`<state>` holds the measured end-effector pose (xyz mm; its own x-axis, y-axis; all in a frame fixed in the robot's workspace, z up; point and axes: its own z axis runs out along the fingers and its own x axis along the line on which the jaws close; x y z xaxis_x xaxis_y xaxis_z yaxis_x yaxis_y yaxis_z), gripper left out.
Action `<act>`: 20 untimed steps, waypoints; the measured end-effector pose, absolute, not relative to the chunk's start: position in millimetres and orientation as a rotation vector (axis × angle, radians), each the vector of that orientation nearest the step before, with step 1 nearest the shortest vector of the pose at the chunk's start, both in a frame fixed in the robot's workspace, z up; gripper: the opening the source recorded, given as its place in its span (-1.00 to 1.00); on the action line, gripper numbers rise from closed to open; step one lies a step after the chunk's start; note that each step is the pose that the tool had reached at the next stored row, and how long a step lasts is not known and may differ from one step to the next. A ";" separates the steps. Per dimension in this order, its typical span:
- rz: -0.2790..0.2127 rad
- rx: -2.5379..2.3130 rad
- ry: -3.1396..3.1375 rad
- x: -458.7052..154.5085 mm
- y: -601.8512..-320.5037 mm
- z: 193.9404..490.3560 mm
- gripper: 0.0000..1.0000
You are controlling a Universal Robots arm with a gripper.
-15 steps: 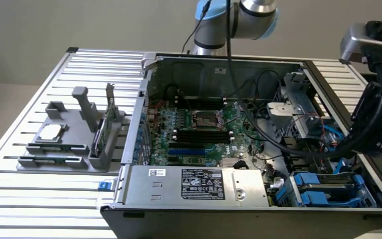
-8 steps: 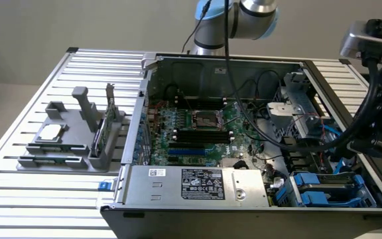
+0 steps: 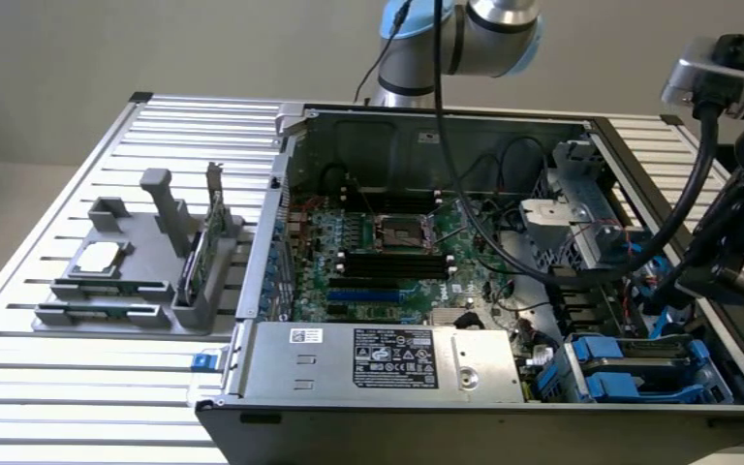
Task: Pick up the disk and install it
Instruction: 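Insert the first disk wire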
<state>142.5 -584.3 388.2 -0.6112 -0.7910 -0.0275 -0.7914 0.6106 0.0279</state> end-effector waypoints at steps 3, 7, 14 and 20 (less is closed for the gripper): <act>0.058 -1.324 2.832 142.5 -584.3 388.0 -0.73; 0.057 -1.247 2.864 142.5 -584.3 387.6 -0.69; 0.055 -1.111 2.915 142.5 -584.3 387.1 -0.57; 0.054 -0.978 2.960 142.5 -584.3 386.4 -0.57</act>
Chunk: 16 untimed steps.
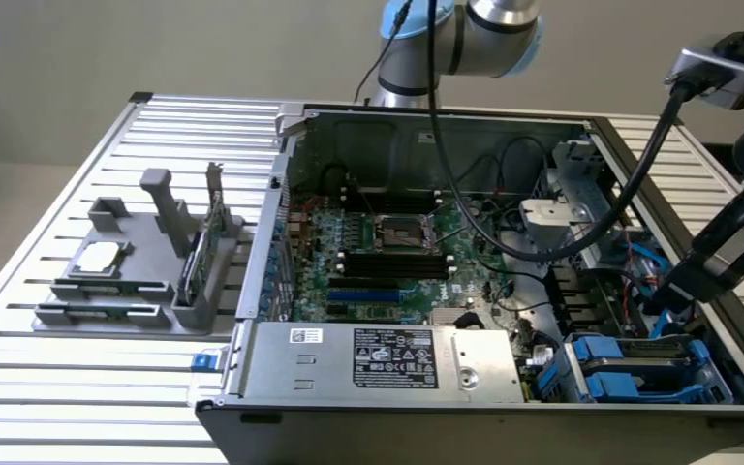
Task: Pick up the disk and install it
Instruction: 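Insert the first disk wire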
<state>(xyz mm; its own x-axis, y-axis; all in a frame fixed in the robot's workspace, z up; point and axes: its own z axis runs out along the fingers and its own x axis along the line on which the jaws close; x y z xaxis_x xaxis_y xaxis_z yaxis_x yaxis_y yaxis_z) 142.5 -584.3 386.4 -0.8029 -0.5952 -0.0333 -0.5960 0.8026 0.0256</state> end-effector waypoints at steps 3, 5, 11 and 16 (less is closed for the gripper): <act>0.056 -0.914 2.979 142.5 -584.3 386.2 -0.57; 0.057 -0.871 2.991 142.5 -584.3 386.3 -0.57; 0.059 -0.737 3.024 142.5 -584.3 386.2 -0.57; 0.059 -0.617 3.049 142.5 -584.4 386.2 -0.57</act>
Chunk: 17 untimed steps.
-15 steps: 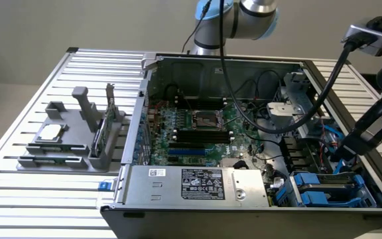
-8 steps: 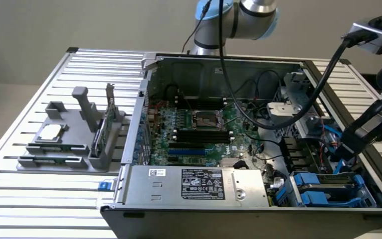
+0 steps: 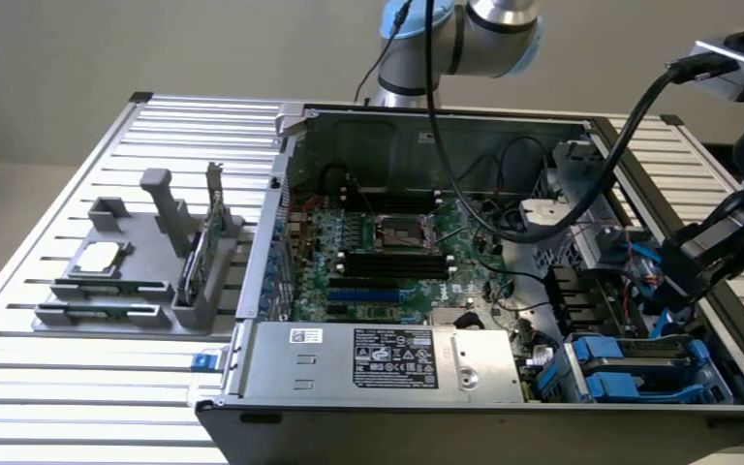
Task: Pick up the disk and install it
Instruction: 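Insert the first disk wire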
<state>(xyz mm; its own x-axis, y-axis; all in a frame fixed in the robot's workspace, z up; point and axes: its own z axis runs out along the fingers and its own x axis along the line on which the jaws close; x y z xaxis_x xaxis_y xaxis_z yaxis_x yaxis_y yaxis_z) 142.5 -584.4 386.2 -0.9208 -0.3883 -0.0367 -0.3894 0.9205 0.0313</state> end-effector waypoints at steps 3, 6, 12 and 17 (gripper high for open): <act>0.058 -0.539 3.063 142.5 -584.3 386.2 -0.57; 0.056 -0.461 3.075 142.5 -584.3 386.3 -0.57; 0.055 -0.309 3.092 142.5 -584.3 386.2 -0.57; 0.055 -0.183 3.101 142.5 -584.3 386.2 -0.57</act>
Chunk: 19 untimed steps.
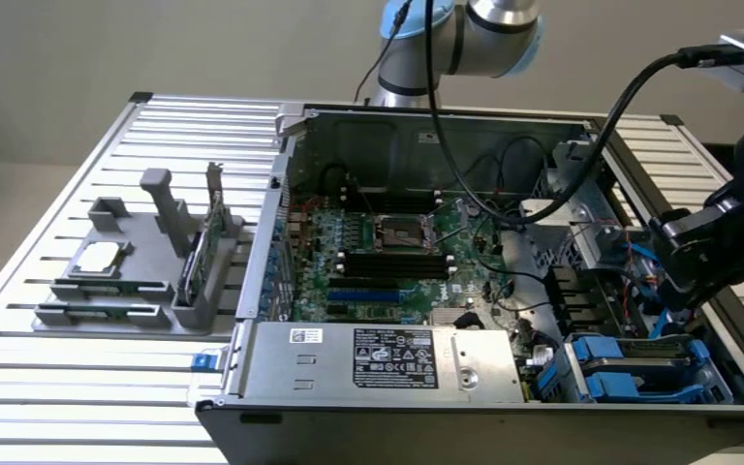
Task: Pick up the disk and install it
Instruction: 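Insert the first disk wire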
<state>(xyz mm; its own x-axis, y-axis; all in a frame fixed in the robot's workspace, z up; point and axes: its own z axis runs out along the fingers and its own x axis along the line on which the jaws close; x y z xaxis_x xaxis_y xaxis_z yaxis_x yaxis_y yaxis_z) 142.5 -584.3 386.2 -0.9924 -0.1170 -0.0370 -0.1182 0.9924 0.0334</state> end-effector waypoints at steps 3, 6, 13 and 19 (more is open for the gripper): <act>0.055 -0.108 3.103 142.5 -584.3 386.2 -0.57; 0.055 -0.031 3.104 142.5 -584.3 386.1 -0.57; 0.054 0.142 3.099 142.5 -584.3 386.1 -0.57; 0.052 0.293 3.087 142.5 -584.3 386.0 -0.57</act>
